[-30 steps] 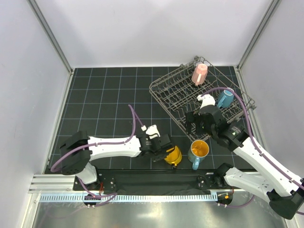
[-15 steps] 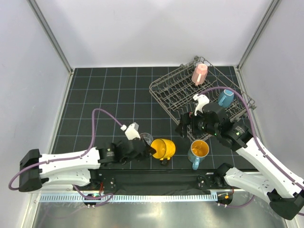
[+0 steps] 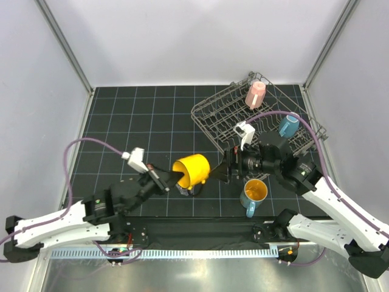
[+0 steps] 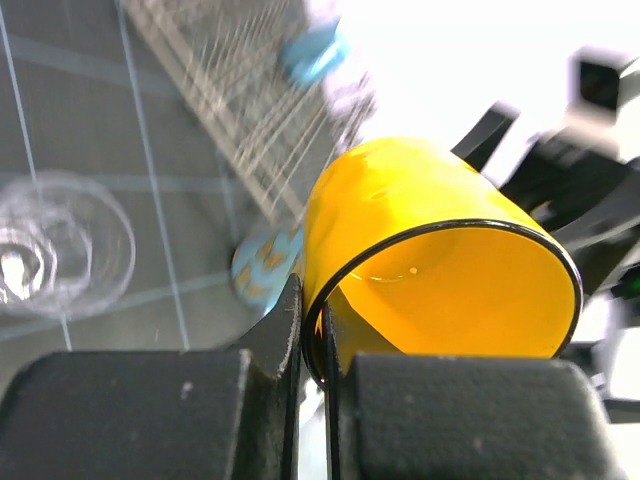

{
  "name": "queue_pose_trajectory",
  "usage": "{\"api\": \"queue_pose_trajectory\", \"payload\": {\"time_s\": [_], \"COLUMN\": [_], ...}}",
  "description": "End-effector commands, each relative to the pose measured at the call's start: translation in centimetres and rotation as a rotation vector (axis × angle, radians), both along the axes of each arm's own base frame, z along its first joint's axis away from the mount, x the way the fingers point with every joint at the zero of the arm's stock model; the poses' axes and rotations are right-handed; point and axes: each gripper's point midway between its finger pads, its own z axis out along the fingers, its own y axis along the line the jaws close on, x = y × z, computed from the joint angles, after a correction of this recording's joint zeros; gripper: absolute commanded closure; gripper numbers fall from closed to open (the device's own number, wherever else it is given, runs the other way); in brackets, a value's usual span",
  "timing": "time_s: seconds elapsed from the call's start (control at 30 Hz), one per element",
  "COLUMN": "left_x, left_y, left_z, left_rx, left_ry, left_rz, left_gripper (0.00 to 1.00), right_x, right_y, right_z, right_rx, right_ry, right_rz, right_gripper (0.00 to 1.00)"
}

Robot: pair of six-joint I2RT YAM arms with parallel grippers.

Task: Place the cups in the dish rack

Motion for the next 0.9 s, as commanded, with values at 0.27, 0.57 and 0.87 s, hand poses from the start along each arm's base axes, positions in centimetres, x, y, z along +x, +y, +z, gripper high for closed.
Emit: {"api": "queue_pose_trajectory", "payload": {"time_s": [0.27,0.57,0.87], "left_x": [2.0,3.3,8.0], "left_y": [5.5,-0.1,-4.1], "left_z": [9.9,13.7,14.8], "left_rx": [-0.196,-0.213,-0.266], "left_ry": [-0.235,-0.330,-0.279], "left_rz": [0.194,0.123,0.004], "left_gripper": [1.00,0.99,1.00], "right_x": [-2.1,-0.9,0.1], "right_y": [3.7,2.0,-1.6], "right_z": [4.5,5.5,2.2], "right_rx": [0.245,0.250,0.125], "right_ry": [-0.053,-0.142,-0.111], "right_rz": [0.173,0.052,-0.137], "right_gripper": [0.00,0.01,0.01]}}
